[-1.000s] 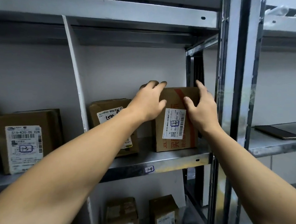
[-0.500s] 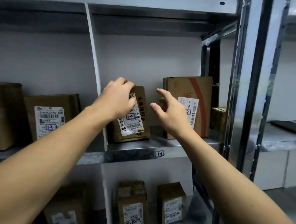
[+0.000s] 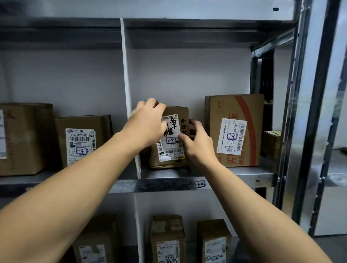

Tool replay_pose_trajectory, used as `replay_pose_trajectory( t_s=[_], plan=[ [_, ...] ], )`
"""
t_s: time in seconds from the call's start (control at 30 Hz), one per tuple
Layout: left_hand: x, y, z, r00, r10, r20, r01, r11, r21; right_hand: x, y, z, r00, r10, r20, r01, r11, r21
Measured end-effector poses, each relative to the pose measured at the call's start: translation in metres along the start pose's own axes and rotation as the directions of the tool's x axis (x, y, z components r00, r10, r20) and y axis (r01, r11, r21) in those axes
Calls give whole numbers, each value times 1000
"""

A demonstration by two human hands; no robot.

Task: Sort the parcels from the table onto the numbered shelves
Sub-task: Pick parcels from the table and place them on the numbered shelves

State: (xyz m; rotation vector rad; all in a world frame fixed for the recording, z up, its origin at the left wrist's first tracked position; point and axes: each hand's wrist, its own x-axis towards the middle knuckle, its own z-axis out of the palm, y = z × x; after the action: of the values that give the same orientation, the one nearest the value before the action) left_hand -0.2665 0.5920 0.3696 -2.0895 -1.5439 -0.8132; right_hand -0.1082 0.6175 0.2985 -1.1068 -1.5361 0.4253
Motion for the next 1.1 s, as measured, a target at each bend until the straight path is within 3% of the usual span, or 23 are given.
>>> replay_pose_trajectory(
  t_s=[0.47, 0.63, 0.83, 1.1],
  plan=[
    [-8, 6, -6, 997, 55, 62, -63, 989, 136, -8, 2, -5, 1000, 6, -20, -7, 999, -37],
    [-14, 6, -10, 996, 67, 57, -70, 996, 53, -23, -2, -5, 999, 3, -52, -9, 994, -107],
    [-65, -1, -23, 967, 218, -131, -230, 970, -82, -74, -6, -4, 989, -107, -104, 71, 951, -300],
    [-190, -67, -27, 975, 142, -171, -172, 969, -175, -170, -21, 49, 985, -152, -76, 105, 895, -434]
  ],
)
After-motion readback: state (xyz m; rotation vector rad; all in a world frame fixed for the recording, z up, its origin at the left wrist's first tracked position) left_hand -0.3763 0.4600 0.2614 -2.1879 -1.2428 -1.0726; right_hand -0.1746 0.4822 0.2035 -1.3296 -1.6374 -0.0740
